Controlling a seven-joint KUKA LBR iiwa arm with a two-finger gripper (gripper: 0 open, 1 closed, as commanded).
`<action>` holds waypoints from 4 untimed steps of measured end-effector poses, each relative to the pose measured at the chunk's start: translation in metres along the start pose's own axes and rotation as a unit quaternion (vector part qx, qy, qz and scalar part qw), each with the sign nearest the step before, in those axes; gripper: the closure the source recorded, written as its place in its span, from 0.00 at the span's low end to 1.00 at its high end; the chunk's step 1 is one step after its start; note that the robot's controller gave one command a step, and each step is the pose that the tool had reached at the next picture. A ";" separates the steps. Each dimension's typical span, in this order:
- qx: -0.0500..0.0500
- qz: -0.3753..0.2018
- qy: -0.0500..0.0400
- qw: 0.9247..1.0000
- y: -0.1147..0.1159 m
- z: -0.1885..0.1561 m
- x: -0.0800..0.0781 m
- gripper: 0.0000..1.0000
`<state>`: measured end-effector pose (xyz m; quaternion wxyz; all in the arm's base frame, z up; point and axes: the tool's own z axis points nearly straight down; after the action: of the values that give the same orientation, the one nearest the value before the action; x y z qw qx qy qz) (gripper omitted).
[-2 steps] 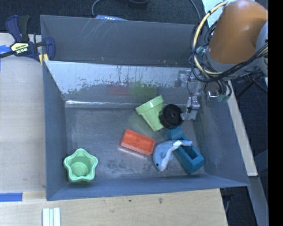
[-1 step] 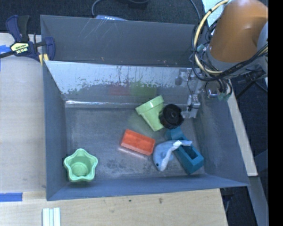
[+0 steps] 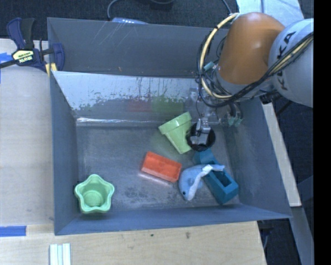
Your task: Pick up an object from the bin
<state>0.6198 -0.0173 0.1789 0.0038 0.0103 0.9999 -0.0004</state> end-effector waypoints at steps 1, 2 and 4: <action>-0.002 -0.059 0.005 0.998 0.011 0.028 0.002 0.00; -0.004 0.070 0.007 0.997 0.004 0.058 0.005 1.00; -0.002 0.064 0.005 0.998 0.003 0.012 0.006 1.00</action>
Offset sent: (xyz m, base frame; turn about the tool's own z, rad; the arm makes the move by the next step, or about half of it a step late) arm -0.0026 -0.0005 -0.0590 0.1479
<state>0.6142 -0.0140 0.1670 -0.0016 0.0745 0.9972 0.0015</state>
